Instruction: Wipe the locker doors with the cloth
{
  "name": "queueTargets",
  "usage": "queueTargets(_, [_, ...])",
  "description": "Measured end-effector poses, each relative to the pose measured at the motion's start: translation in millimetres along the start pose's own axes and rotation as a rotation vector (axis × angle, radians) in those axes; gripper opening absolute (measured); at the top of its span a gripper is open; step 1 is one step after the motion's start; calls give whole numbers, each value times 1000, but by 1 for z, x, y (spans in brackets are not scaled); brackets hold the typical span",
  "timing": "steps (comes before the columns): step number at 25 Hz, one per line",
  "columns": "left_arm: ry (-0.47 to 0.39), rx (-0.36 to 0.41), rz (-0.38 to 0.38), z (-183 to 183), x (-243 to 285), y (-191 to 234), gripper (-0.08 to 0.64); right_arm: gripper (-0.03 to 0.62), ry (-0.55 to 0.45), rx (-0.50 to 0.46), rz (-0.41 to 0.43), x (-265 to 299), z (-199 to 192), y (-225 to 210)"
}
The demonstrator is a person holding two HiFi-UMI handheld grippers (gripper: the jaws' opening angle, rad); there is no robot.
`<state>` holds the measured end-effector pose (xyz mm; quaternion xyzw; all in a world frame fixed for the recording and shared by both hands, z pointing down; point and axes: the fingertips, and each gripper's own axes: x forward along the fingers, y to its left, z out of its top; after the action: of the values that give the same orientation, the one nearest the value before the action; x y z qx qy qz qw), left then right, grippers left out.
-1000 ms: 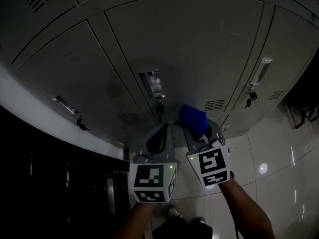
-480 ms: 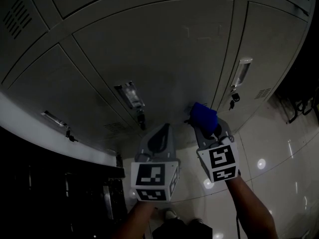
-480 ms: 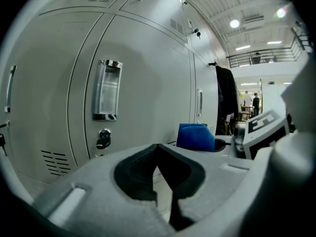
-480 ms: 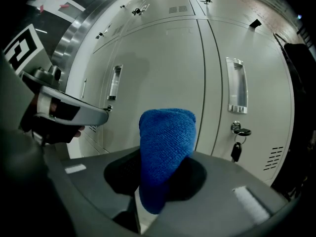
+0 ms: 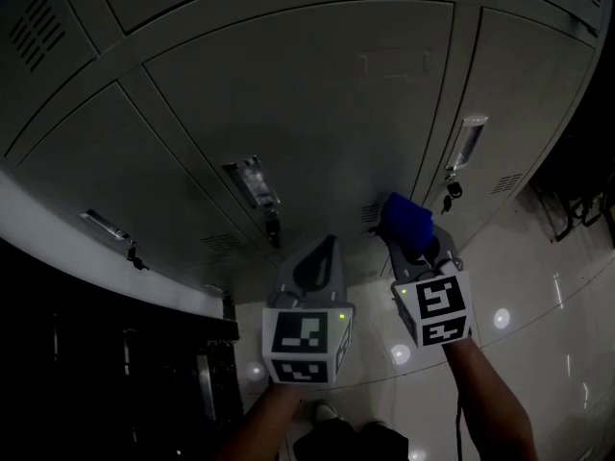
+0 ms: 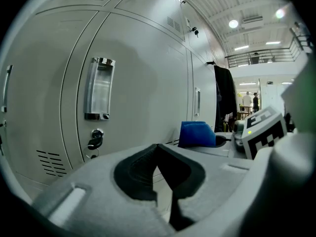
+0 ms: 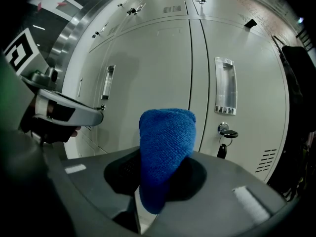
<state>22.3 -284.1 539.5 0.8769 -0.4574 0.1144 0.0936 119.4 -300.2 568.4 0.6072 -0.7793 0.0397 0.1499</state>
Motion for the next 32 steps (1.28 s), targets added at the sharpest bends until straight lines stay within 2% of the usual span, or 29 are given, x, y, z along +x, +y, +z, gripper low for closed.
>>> queueTargets(7, [34, 0, 14, 23, -29, -9, -5, 83, 20, 34, 48, -34, 29, 27])
queueTargets(18, [69, -17, 74, 84, -117, -42, -5, 82, 25, 82, 141, -124, 121, 69])
queueTargets(27, [58, -20, 115, 134, -180, -64, -5, 80, 26, 126, 165, -183, 183, 90])
queueTargets(32, [36, -28, 147, 162, -211, -62, -5, 78, 23, 137, 180, -208, 211, 106])
